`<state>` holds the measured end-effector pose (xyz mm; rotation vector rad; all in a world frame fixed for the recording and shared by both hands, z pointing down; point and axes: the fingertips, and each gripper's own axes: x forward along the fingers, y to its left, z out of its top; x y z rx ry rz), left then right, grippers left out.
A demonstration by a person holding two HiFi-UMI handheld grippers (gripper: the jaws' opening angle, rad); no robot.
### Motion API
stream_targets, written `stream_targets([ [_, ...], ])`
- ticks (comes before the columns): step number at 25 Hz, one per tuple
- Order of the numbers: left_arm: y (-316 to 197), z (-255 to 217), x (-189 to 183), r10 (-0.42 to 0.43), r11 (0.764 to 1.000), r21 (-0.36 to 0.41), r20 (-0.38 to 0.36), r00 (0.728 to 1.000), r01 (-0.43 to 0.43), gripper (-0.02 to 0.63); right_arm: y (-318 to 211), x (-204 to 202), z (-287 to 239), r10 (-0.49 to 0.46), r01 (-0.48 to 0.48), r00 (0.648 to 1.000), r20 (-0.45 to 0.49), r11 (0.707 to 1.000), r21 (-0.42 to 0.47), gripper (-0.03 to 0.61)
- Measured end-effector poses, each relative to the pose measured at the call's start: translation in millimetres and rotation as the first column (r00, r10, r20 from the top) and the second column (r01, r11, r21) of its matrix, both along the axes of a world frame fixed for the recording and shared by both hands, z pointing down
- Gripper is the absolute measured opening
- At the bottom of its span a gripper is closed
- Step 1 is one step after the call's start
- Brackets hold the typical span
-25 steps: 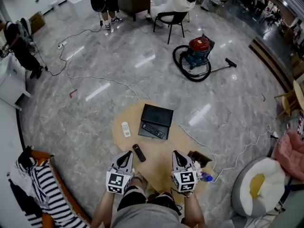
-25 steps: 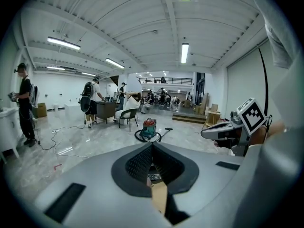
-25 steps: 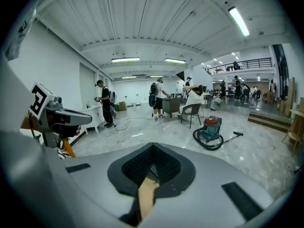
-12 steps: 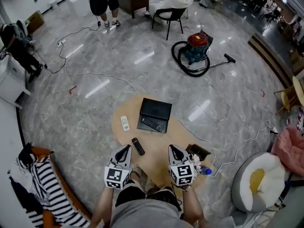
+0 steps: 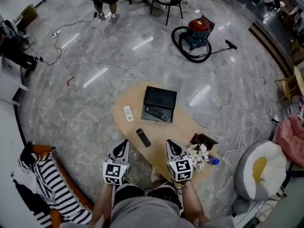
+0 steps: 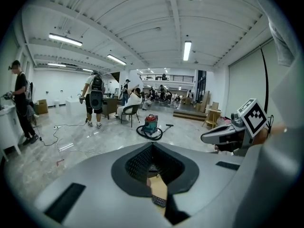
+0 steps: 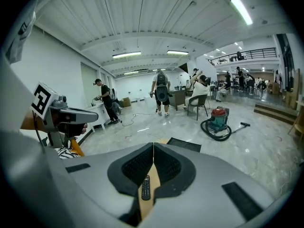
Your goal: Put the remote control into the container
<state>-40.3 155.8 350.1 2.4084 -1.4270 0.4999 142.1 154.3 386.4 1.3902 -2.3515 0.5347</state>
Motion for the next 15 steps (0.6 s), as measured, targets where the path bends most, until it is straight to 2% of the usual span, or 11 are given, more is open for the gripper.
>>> stream_targets([
  [8,-16,64,-41,0.101,0.990,-0.099,-0.001,0.995,-0.101,0.008,-14,-45,70,0.042,-0.046,0.998,-0.040,0.994,-0.098,0.011],
  [15,-28,126,-65,0.138,0.979,-0.150,-0.013,0.990,-0.138,0.008,-24,-68,138,0.045,-0.059,0.995,-0.092,0.985,-0.161,0.011],
])
